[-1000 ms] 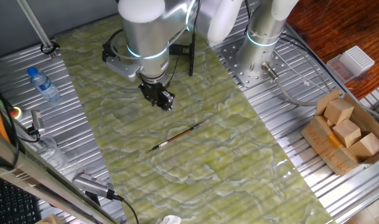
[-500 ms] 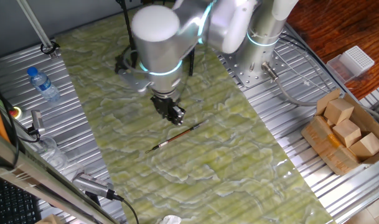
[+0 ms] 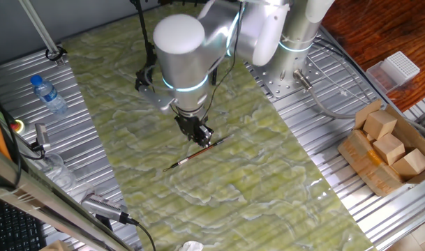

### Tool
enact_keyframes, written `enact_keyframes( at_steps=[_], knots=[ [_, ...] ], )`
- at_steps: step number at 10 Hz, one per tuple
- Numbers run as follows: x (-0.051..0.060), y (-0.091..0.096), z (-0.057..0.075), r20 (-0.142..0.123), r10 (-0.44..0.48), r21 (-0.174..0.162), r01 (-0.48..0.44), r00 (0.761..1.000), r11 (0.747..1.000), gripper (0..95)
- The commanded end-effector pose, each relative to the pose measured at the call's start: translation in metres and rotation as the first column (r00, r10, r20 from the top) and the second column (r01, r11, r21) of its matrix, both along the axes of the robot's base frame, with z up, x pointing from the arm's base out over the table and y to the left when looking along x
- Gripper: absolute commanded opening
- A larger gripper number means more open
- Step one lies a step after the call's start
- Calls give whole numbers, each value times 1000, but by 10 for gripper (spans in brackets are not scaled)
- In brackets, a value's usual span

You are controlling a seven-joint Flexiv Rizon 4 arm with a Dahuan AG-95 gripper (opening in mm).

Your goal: Place the brush on the pen rack

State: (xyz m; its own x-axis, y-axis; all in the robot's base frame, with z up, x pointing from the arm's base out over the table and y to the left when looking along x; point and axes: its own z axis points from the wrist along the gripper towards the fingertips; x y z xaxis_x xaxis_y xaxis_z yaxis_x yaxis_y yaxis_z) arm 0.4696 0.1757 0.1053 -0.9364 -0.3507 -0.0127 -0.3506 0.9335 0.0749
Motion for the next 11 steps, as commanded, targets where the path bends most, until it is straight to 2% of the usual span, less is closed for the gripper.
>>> enact_keyframes(
  at_steps=[1,5,7,8,10,11],
  knots=[
    [-3,-1,-3,-4,-69,-27,69,998,997,380],
    [-5,1,-15,-1,-97,-34,97,995,995,380],
    [-5,3,-19,-2,-72,-24,72,997,997,380],
    [-4,5,-22,0,-42,-22,42,999,999,190],
    [-4,7,-25,3,89,-22,-88,996,996,190],
    [-4,8,-25,4,164,-21,-164,986,986,190]
  ],
)
